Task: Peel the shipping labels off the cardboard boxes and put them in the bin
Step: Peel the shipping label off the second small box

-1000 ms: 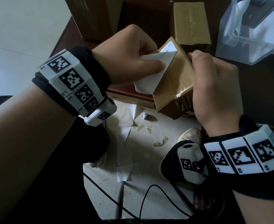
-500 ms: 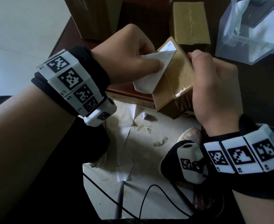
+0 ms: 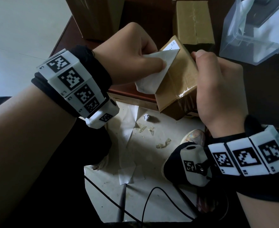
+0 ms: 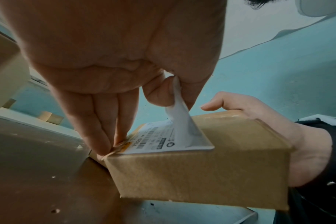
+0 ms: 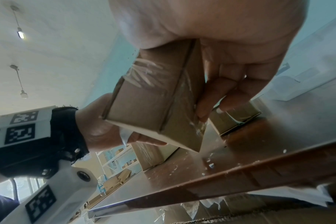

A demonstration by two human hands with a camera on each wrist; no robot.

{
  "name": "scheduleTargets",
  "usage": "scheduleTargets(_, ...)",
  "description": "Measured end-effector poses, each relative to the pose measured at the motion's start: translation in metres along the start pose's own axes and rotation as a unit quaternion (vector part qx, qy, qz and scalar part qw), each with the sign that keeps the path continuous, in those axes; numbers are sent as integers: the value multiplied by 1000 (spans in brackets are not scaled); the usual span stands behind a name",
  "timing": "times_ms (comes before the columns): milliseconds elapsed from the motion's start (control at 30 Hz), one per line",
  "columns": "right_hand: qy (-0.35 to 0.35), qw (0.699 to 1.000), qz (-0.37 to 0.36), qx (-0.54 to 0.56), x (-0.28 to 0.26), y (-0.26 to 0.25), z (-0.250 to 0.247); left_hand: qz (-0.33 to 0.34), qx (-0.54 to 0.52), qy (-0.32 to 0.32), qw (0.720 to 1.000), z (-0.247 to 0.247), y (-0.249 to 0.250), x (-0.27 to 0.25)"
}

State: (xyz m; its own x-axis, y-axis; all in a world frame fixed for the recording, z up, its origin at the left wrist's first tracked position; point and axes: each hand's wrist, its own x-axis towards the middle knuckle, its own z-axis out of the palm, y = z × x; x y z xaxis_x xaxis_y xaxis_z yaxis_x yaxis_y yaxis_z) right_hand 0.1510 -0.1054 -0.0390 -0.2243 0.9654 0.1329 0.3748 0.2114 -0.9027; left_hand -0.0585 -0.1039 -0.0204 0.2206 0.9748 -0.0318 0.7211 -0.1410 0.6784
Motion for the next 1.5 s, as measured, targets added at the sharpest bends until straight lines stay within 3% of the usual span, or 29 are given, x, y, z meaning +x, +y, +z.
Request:
scheduleTargets(1167,9,1000,6,16,2,-1,-2,1,-23,22,999,2,3,0)
scheduleTargets(1333,13,999,37,25,3,-3,-1,4,-24,25,999,3,2,0)
scheduleTargets(1500,14,1000,16,23,3,-1,-2,11,-24,25,999,2,2,0)
